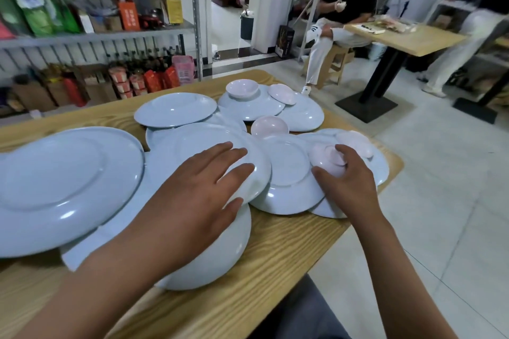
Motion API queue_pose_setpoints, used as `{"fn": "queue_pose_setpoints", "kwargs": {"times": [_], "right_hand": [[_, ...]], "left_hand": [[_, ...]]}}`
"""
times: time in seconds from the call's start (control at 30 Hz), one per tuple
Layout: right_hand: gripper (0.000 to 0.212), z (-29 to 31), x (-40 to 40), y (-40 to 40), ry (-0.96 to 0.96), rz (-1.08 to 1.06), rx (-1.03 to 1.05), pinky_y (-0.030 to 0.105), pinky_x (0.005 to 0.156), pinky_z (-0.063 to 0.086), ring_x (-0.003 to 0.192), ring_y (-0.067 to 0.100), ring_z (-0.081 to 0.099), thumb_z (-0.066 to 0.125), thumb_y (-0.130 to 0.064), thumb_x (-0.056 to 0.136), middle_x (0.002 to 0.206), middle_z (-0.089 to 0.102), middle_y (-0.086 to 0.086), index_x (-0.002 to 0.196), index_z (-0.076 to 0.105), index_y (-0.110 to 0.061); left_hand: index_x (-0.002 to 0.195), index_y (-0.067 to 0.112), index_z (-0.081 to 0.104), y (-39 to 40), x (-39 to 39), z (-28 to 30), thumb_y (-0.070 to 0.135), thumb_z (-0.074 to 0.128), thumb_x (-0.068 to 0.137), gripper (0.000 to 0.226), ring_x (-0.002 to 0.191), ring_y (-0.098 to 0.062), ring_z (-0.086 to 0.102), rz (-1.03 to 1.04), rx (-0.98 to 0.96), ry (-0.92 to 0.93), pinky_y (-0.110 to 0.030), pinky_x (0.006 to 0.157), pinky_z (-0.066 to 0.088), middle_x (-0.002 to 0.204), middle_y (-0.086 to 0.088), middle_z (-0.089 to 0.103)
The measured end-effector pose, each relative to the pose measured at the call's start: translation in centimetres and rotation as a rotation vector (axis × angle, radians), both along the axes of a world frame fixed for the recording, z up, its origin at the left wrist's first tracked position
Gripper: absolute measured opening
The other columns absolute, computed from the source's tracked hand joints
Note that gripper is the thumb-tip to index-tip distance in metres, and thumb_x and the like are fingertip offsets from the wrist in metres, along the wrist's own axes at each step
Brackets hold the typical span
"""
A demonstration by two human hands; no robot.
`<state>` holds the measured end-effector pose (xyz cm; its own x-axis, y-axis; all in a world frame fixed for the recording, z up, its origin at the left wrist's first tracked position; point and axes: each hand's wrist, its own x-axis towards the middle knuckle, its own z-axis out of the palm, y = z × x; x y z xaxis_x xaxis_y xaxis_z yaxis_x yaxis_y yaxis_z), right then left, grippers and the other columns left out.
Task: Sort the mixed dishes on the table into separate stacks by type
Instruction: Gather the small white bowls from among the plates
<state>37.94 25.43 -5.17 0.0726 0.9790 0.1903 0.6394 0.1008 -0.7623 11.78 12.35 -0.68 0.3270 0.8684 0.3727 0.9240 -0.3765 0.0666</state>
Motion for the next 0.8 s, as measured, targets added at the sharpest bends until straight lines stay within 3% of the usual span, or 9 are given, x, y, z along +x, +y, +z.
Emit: {"fn": "queue_pose_setpoints", "kwargs": {"times": [0.07, 0.2, 0.37, 0.53, 0.8], "right_hand": [[0.059, 0.2, 0.0, 0.0, -0.024, 0.002, 0.018, 0.026, 0.09, 0.037, 0.106, 0.006, 0.049, 0.075, -0.037, 0.078, 0.112, 0.051, -0.019, 0.13, 0.049, -0.032], [0.067, 0.0, -0.2, -0.1, -0.036, -0.008, 0.028, 0.032, 0.099, 0.043, 0.116, 0.008, 0.053, 0.076, -0.043, 0.074, 0.126, 0.057, -0.015, 0.134, 0.048, -0.031], [0.058, 0.4, -0.1, -0.1, 0.052, -0.019, 0.075, 0.023, 0.088, 0.04, 0.105, 0.004, 0.053, 0.079, -0.035, 0.074, 0.116, 0.058, -0.015, 0.126, 0.055, -0.029], [0.052, 0.9, -0.3, 0.0, 0.164, -0.029, 0.111, 0.034, 0.093, 0.05, 0.104, 0.007, 0.058, 0.082, -0.034, 0.07, 0.113, 0.062, -0.015, 0.117, 0.06, -0.029], [0.043, 4.5, -7.3, -3.1, 0.5, 0.211, 0.129, 0.013, 0.083, 0.048, 0.101, -0.002, 0.062, 0.084, -0.015, 0.071, 0.108, 0.067, -0.012, 0.108, 0.066, -0.023]], "left_hand": [[0.133, 0.015, 0.054, -0.3, 0.2, 0.2, 0.039, 0.038, 0.092, 0.05, 0.137, -0.026, 0.038, -0.005, 0.009, -0.005, -0.042, 0.106, 0.038, 0.144, -0.005, 0.046], [0.132, 0.014, 0.055, -0.4, 0.4, 0.4, 0.038, 0.039, 0.092, 0.049, 0.137, -0.026, 0.038, -0.02, 0.036, -0.016, -0.042, 0.106, 0.038, 0.144, -0.006, 0.047], [0.131, 0.015, 0.055, -0.5, 0.4, 0.6, 0.036, 0.039, 0.092, 0.048, 0.137, -0.026, 0.038, -0.021, 0.057, -0.007, -0.04, 0.105, 0.038, 0.144, -0.006, 0.046], [0.131, 0.015, 0.055, -0.6, 0.1, 0.8, 0.036, 0.039, 0.092, 0.047, 0.135, -0.026, 0.039, -0.015, 0.071, 0.001, -0.04, 0.104, 0.038, 0.143, -0.006, 0.048], [0.131, 0.016, 0.054, 0.0, -1.1, 0.7, 0.038, 0.041, 0.092, 0.047, 0.132, -0.028, 0.043, 0.081, 0.098, -0.033, -0.045, 0.098, 0.047, 0.142, -0.006, 0.048]]}}
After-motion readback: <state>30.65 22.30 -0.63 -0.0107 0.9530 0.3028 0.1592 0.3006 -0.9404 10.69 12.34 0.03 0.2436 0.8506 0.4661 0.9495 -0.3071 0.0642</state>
